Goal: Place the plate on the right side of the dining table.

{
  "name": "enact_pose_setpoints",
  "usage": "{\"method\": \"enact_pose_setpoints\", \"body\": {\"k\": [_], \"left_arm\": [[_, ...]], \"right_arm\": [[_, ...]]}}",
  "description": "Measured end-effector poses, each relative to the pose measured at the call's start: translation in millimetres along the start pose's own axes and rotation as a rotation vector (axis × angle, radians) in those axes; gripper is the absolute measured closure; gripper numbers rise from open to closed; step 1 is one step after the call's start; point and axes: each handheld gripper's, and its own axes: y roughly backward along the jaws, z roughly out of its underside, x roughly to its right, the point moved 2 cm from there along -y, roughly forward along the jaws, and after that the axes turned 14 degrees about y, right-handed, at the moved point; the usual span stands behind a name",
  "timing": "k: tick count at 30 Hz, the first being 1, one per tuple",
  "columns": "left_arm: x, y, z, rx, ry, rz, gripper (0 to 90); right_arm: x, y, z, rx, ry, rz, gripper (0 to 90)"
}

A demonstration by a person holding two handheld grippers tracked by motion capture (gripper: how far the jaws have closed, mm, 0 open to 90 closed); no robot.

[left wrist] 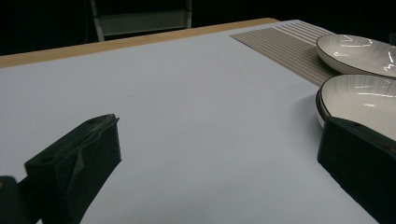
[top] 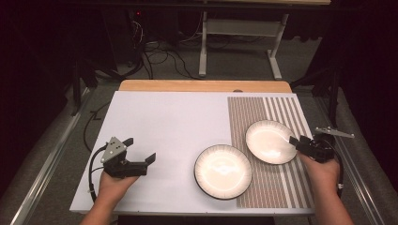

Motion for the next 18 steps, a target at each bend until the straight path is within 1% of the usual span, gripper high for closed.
{"method": "enact_pose_setpoints", "body": {"k": [2,3,4,5,8,9,11,12,14,16,17,18], "left_arm": [[0.5,-0.1,0.2,0.000,0.001,0.002,0.1],[0.8,-0.1,0.2,-0.001,0.000,0.002,0.1],[1.1,-0.1,0.2,-0.002,-0.001,0.002,0.1],[1.4,0.0,0.2,0.000,-0.001,0.003,0.1],[1.9,0.3,0.0,0.001,-0.003,0.003,0.1],[2.0,0.5,-0.1,0.001,-0.001,0.004,0.1],[2.8,1.5,-0.9,0.003,0.010,0.012,0.1],[3.7,2.0,-1.3,0.006,0.010,0.013,0.1],[6.3,3.1,-2.1,0.012,0.005,0.016,0.1],[8.6,3.9,-2.6,0.015,0.001,0.021,0.1],[9.5,4.1,-2.7,0.016,-0.003,0.021,0.1],[10.7,4.5,-2.8,0.016,-0.012,0.020,0.1]], "right_arm": [[-4.5,4.2,-4.2,0.032,0.039,0.001,39.3],[-8.4,7.3,-7.3,0.061,0.059,0.002,35.7],[-11.1,9.4,-9.1,0.076,0.070,0.001,33.8],[-15.0,11.9,-11.9,0.096,0.082,-0.001,30.0],[-27.6,18.2,-21.2,0.129,0.117,-0.025,18.8],[-33.7,20.7,-24.9,0.143,0.134,-0.039,15.8],[-43.5,24.8,-29.5,0.172,0.160,-0.056,15.0],[-51.7,28.0,-32.7,0.191,0.167,-0.067,12.8],[-62.4,32.0,-36.7,0.226,0.184,-0.084,9.0],[-75.4,36.0,-40.8,0.254,0.212,-0.097,3.8],[-84.3,38.2,-42.9,0.272,0.227,-0.102,0.5],[-89.6,39.6,-44.0,0.278,0.237,-0.107,0.6]]}}
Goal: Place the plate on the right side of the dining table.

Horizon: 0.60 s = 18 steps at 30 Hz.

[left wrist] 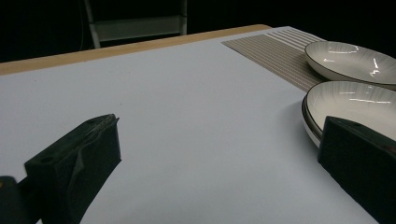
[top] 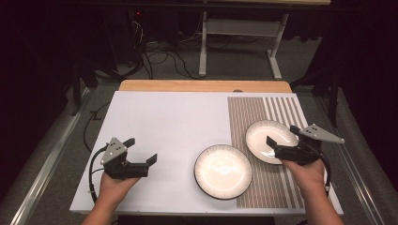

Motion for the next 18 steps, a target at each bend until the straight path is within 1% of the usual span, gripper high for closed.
{"method": "enact_pose_setpoints", "body": {"k": [1,2,3,6,8,9,10,11,12,14,16,18], "left_arm": [[0.7,0.2,0.0,0.002,-0.002,0.000,0.1],[1.6,0.6,0.2,0.002,-0.003,0.001,0.1],[2.0,1.0,0.3,0.001,-0.005,0.002,0.1],[4.2,2.2,1.3,-0.001,-0.008,0.003,0.1],[6.7,2.2,2.9,-0.007,-0.013,0.003,0.1],[8.5,1.8,3.7,-0.008,-0.015,0.004,0.1],[10.4,1.3,4.4,-0.010,-0.018,0.005,0.1],[12.5,1.0,4.9,-0.015,-0.027,0.004,0.1],[13.7,1.0,5.2,-0.013,-0.030,0.004,0.1],[16.7,1.5,5.6,-0.014,-0.033,0.006,0.1],[18.9,1.9,5.7,-0.013,-0.034,0.013,0.1],[20.6,2.7,5.6,-0.007,-0.037,0.011,0.1]], "right_arm": [[-8.5,0.5,-4.3,0.014,0.011,-0.008,0.5],[-13.9,1.0,-6.4,0.024,0.019,-0.018,0.5],[-23.0,1.8,-9.5,0.042,0.038,-0.032,0.5],[-43.1,2.3,-12.5,0.057,0.070,-0.058,0.5],[-55.8,1.8,-9.9,0.070,0.083,-0.076,0.5],[-61.8,1.5,-7.0,0.078,0.088,-0.076,0.5],[-67.0,0.5,-3.5,0.079,0.106,-0.075,0.5],[-71.4,-1.0,0.6,0.067,0.120,-0.076,0.5],[-73.6,-2.8,5.2,0.054,0.139,-0.088,0.5],[-72.6,-2.8,8.1,0.040,0.134,-0.098,0.5],[-68.7,0.7,9.3,0.054,0.120,-0.086,0.5],[-66.1,3.1,10.5,0.061,0.120,-0.079,0.5]]}}
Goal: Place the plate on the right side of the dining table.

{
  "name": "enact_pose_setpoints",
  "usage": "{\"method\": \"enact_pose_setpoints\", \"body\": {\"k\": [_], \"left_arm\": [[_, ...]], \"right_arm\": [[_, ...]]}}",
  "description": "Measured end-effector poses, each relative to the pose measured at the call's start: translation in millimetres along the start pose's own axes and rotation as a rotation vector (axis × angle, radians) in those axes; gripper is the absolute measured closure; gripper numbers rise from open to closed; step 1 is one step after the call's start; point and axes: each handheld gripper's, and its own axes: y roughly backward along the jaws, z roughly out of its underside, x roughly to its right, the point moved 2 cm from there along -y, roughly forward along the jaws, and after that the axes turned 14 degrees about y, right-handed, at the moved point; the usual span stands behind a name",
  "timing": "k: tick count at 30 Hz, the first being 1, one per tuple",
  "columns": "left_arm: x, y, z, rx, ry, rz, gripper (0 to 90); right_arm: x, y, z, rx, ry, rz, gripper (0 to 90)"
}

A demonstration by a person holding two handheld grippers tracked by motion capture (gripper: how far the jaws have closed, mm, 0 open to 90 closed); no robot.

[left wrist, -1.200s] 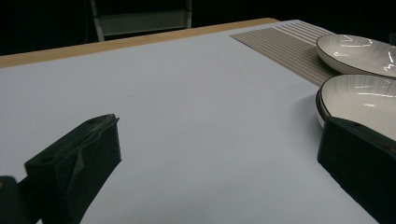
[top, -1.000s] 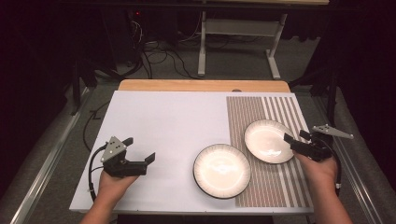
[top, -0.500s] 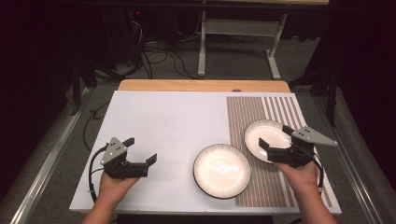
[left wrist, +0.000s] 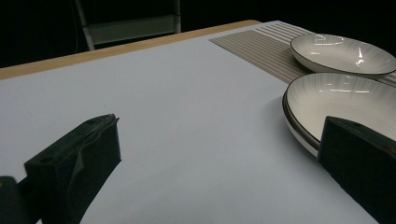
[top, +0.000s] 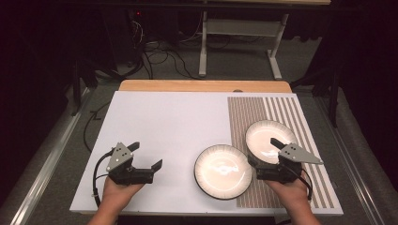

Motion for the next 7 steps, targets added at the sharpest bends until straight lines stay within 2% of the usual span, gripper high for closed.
{"method": "enact_pose_setpoints", "body": {"k": [3,7], "left_arm": [[-0.5,1.0,-0.6,0.004,-0.002,-0.008,0.1],[-3.8,1.7,0.4,0.005,0.014,-0.013,0.1]], "right_arm": [[2.2,2.4,1.8,0.006,-0.009,-0.001,0.5],[6.9,3.8,4.4,0.006,-0.030,0.011,0.5]]}}
